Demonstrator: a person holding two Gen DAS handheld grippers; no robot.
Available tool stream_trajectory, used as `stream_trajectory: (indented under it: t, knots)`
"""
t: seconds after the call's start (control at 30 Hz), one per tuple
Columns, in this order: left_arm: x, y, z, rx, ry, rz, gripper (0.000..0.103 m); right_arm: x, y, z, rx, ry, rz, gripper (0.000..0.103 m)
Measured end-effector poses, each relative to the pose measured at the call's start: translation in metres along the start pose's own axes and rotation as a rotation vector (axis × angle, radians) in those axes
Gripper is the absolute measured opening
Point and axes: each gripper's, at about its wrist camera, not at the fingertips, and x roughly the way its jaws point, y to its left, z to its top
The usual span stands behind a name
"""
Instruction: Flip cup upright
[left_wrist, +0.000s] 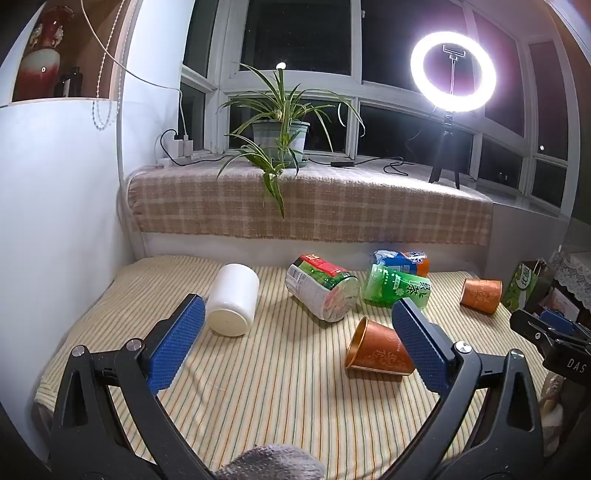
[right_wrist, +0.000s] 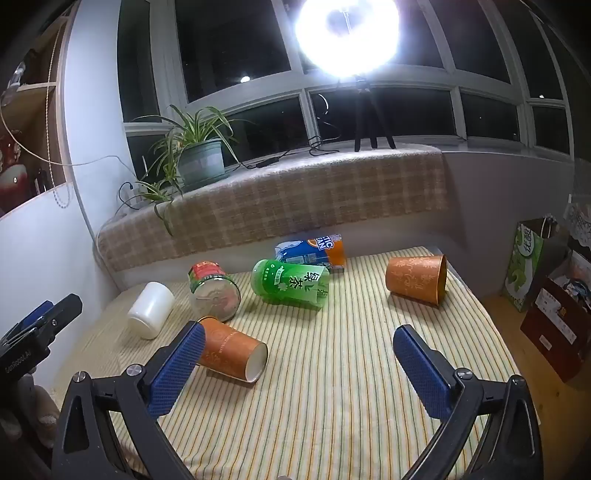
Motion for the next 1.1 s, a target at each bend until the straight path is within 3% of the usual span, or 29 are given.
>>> stream_trajectory:
  t: [1.1]
  knots:
    - [-0.0004,0.0018,0.0038,0.013,-0.007,0.007,0.103,0.0015,0.0004,0.0011,-0.003,0.0,0.007,0.103]
